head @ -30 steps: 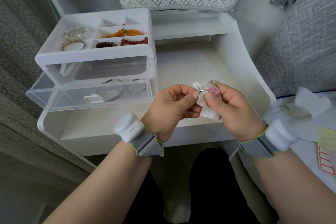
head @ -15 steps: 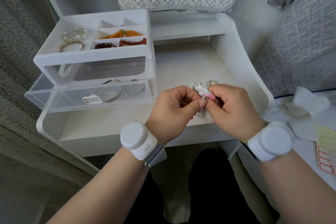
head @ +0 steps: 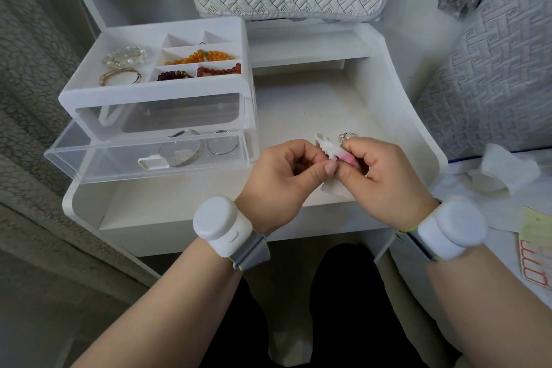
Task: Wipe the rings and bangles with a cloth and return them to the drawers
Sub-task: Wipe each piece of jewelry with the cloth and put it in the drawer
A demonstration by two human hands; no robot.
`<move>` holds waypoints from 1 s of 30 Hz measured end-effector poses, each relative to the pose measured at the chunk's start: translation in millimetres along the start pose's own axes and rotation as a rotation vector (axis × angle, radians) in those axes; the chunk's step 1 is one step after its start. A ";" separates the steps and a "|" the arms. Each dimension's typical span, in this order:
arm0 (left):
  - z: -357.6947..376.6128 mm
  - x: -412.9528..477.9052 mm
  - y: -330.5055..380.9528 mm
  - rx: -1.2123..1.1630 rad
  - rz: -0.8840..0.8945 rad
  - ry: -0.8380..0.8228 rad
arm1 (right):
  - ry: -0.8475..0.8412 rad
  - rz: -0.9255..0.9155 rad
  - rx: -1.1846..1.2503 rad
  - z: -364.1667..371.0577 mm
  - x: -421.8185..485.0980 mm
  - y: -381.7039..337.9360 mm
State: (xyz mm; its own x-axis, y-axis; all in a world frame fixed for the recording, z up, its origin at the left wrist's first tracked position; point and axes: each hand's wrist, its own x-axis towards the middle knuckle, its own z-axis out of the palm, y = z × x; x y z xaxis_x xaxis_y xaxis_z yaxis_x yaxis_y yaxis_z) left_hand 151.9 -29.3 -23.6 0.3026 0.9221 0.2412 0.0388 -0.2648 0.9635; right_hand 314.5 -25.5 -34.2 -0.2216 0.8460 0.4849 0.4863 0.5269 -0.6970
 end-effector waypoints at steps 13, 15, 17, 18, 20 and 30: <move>-5.8 -0.6 17.9 -0.077 -0.005 -0.058 | -0.122 0.257 0.759 -3.2 -4.5 3.4; -6.6 0.6 19.9 -0.034 -0.039 -0.033 | -0.118 0.238 0.752 -2.5 -4.6 1.3; -8.0 0.8 21.1 0.017 -0.069 -0.013 | -0.106 0.218 0.699 -3.2 -3.1 -2.6; -7.9 0.6 22.1 0.034 -0.078 -0.005 | -0.096 0.205 0.667 -4.5 -2.2 -5.3; -8.3 -0.4 25.8 0.053 -0.083 0.026 | -0.071 0.177 0.617 -6.1 1.0 -11.1; -42.0 -3.3 60.3 0.433 0.020 0.304 | 0.207 -0.002 0.217 13.9 25.2 -41.1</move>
State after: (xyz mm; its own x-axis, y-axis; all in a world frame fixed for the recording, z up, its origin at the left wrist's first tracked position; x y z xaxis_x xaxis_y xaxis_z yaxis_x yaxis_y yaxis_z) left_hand 113.2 -36.5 38.6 0.0196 0.9390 0.3434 0.4452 -0.3157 0.8379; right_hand 277.2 -24.7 -0.6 -0.0349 0.8222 0.5682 0.2892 0.5525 -0.7817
